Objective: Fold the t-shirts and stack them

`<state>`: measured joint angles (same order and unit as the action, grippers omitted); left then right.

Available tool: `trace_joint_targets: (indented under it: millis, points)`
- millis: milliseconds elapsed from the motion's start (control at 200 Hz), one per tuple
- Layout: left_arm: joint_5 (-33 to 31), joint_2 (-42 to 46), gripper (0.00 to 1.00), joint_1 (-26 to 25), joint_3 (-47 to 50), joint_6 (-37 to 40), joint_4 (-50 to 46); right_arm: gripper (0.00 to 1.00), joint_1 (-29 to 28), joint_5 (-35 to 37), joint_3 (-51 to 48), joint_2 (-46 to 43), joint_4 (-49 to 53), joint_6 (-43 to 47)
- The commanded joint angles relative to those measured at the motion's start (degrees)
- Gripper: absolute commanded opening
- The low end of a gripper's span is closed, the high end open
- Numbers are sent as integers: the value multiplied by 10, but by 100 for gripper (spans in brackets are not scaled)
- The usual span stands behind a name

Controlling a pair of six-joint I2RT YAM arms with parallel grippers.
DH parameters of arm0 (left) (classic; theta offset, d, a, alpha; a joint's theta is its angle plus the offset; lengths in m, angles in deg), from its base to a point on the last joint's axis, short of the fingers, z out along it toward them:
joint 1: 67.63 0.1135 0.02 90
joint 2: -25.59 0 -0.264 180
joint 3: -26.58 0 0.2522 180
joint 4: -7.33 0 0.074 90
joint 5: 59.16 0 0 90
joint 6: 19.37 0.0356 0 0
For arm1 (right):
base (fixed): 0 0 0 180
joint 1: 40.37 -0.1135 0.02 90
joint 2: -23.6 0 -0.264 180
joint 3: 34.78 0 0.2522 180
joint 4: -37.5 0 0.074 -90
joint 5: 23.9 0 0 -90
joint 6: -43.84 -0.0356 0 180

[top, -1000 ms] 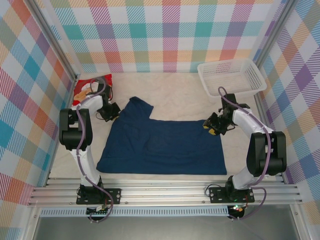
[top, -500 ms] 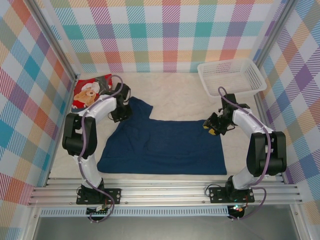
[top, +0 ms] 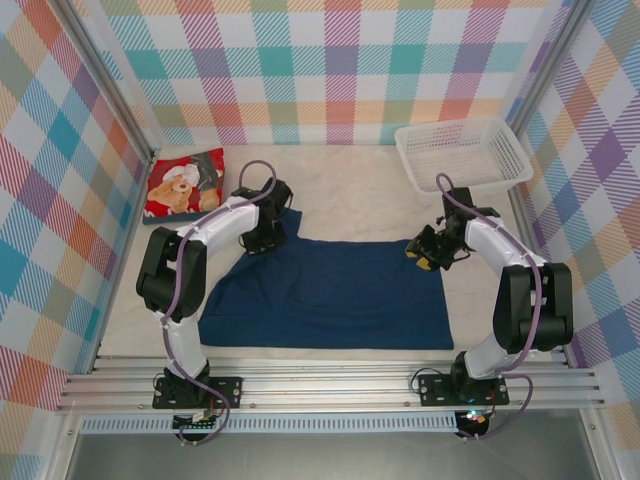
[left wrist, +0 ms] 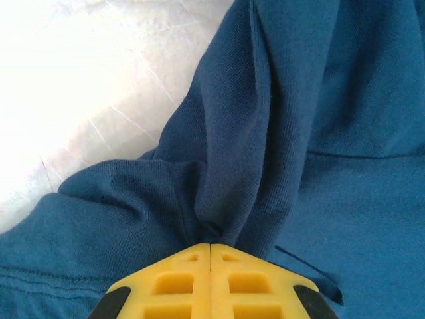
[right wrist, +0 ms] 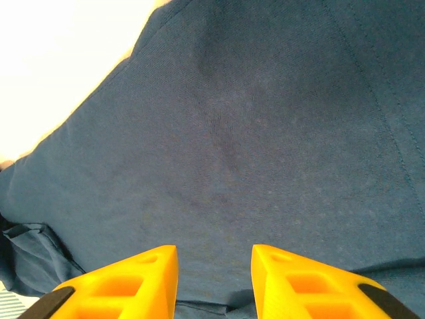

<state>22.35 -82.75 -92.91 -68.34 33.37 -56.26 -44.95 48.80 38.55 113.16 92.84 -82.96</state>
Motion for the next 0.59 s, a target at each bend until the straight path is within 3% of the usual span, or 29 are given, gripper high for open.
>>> trace_joint_targets:
  millis: [0,105,160,300,460,590]
  points:
    - [4,-15,0,-14,7,-39,-26,34,-6,-14,-5,10,8,2]
    - [39,-20,1,-27,38,-53,7,34,-7,-14,-4,14,7,2]
    - [49,-26,7,-33,42,-55,12,34,-8,-13,-2,15,7,2]
    - [49,-19,51,-43,33,-59,9,34,-20,-10,7,21,11,5]
    - [57,35,51,-46,22,-50,19,34,-31,-5,12,27,8,0]
    - [-3,108,50,-37,15,-47,-5,34,-35,-5,18,32,7,0]
